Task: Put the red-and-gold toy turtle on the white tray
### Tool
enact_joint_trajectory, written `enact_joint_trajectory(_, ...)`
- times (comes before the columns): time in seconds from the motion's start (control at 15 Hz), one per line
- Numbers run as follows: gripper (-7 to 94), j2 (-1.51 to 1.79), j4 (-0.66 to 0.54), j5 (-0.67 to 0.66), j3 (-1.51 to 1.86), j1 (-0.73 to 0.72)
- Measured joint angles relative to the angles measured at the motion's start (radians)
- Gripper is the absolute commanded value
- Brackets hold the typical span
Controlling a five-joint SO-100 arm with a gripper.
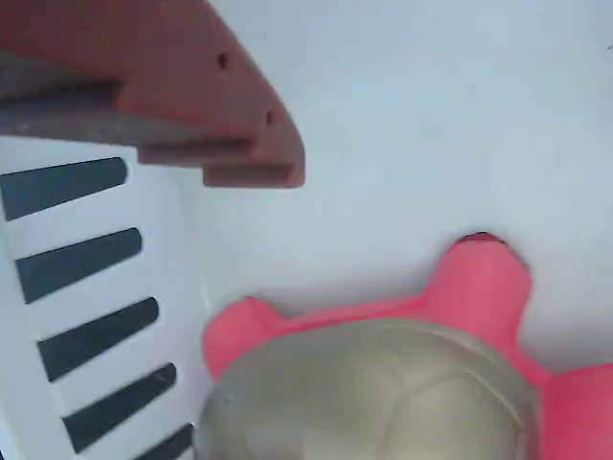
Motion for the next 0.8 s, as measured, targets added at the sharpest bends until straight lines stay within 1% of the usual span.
enact_joint_trajectory(0.4,0,0.017,0.031,-0.003,-0.103,0.032)
enact_joint_trajectory(0.53,0,0.117,0.037,-0.041,-0.132,0.049)
enact_joint_trajectory(0.8,0,0.403,0.117,-0.13,-0.135,0.098)
